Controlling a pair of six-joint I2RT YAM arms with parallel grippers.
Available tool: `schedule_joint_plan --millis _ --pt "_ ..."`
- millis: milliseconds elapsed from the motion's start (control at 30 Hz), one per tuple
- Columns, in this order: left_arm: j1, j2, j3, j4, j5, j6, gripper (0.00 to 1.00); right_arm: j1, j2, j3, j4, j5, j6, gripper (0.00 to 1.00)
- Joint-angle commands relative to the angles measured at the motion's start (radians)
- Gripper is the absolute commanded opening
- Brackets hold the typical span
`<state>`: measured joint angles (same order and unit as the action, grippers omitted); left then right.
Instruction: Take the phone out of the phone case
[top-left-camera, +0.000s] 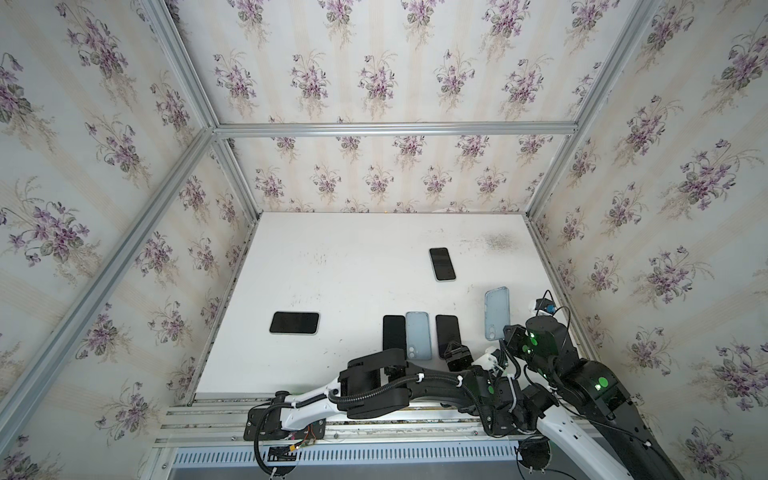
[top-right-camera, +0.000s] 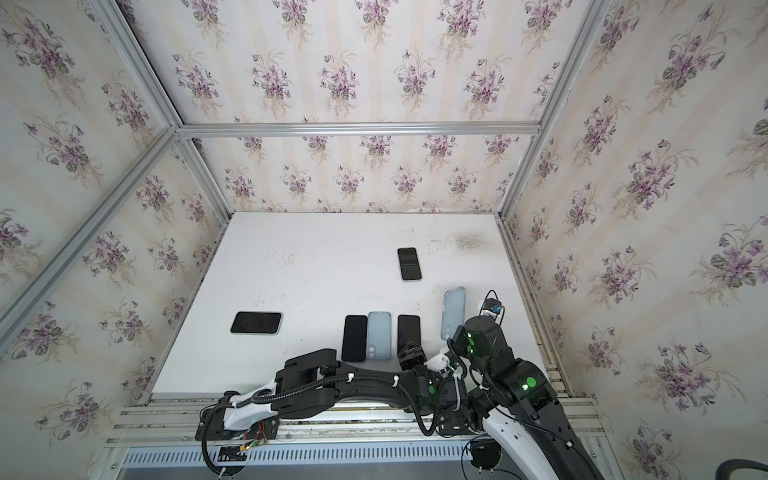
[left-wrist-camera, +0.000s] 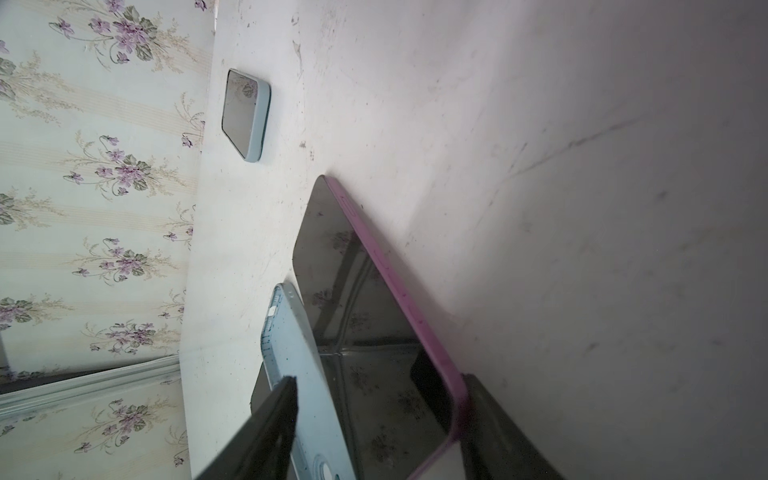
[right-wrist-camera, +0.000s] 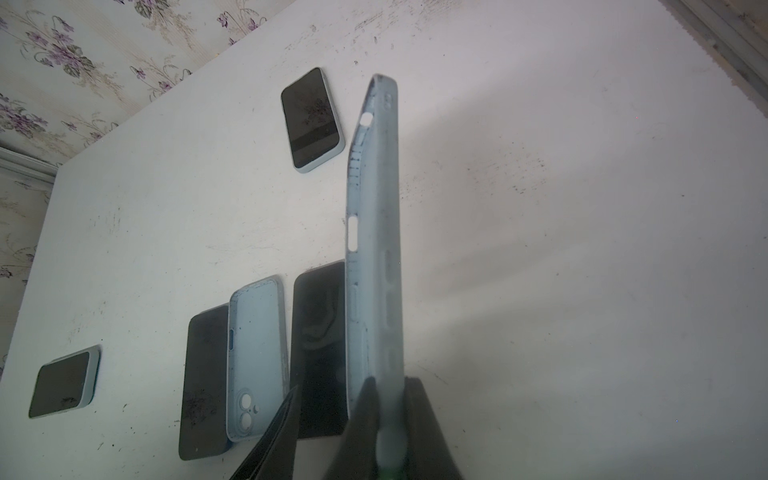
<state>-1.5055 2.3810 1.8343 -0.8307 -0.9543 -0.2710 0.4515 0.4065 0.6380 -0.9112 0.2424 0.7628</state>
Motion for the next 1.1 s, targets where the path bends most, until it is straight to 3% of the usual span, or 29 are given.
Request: schedule_joint_plan --millis 0,200,333,633,800,933,1067 --pt "-0.003 -0.025 -0.009 -0.033 0.005 -0.023 0.79 0.001 -0.009 0.01 0.051 -0.022 0.008 0.0" --pt "-0.004 -0.133 -0.066 -0.015 0.011 -0.078 0.99 0.001 0.011 0.067 0.037 0.001 -0.02 0.0" --pt "-0.001 -0.251 -0.164 0.065 0.067 -0.09 0.99 0.001 0.048 0.136 0.04 0.022 -0.061 0.0" --pt "0.016 -0.572 -0.562 0.333 0.192 -0.115 1.0 -0.001 0.171 0.29 0.034 0.055 -0.128 0.0" --pt "0.051 -0.769 -0.818 0.454 0.25 -0.183 0.99 -0.002 0.184 0.245 0.048 0.014 -0.106 0.0" --pt "0.092 -1.035 -1.021 0.569 0.319 -0.213 1.0 -0.002 0.146 0.125 0.054 -0.027 -0.054 0.0" --pt "0.148 -1.29 -1.13 0.603 0.382 -0.214 1.0 -0.002 0.106 -0.004 0.085 -0.058 0.006 0.0"
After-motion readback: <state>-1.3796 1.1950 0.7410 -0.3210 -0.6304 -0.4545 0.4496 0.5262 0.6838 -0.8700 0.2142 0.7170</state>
